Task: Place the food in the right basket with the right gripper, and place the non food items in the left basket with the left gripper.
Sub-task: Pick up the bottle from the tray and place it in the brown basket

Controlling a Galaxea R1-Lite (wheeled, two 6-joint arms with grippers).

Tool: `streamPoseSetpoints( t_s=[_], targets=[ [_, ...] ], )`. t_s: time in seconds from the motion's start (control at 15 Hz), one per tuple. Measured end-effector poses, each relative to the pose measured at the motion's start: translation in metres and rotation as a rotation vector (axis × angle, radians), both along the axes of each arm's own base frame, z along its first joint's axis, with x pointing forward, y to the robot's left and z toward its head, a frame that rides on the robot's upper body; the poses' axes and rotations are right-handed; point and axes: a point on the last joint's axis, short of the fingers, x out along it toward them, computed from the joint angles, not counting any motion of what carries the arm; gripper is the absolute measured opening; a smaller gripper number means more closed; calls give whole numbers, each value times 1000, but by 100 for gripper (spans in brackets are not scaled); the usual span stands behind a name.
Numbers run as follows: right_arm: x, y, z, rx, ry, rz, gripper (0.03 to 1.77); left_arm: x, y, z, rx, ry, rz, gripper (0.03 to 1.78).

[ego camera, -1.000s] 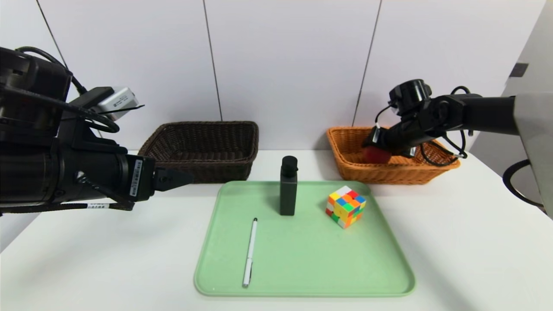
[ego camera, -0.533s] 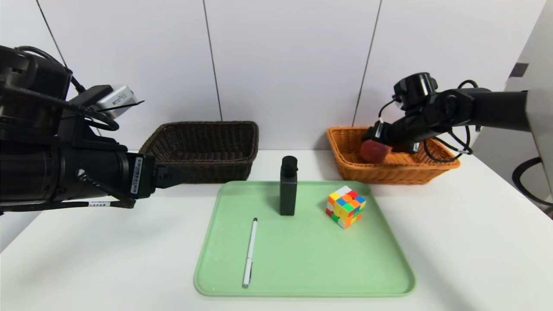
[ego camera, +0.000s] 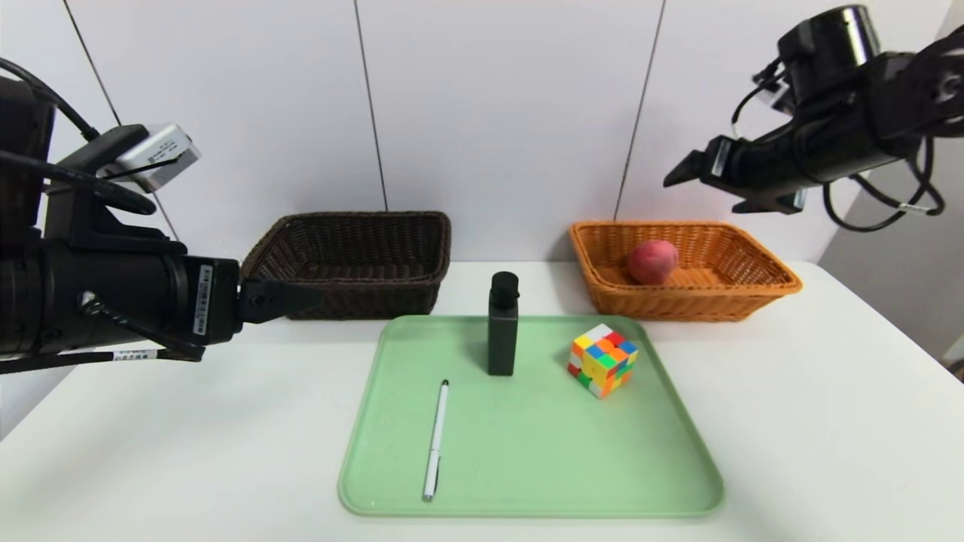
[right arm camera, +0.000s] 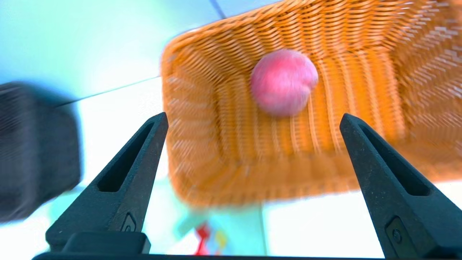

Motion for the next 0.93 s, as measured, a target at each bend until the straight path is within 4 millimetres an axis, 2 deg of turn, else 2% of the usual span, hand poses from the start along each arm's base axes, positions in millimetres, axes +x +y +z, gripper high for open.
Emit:
streamPoseSetpoints(
  t_s=[0.2, 0.33, 0.53, 0.8, 0.93],
  targets=[
    [-64, 4, 45, 4, -53, 42, 167, -10, 0, -1, 24, 17, 13, 169],
    [-110, 5, 62, 3, -84, 77, 167, -16, -4, -2, 54, 24, 24, 169],
    [-181, -3, 60, -59, -99, 107, 169, -17, -13, -2, 96, 1, 51, 169],
    [-271, -30, 46, -203, -192, 145, 169, -13, -35, -9, 88, 29, 64, 169],
    [-306, -44, 41, -224, -257, 143, 169, -11, -50, -17, 60, 66, 91, 169]
  ],
)
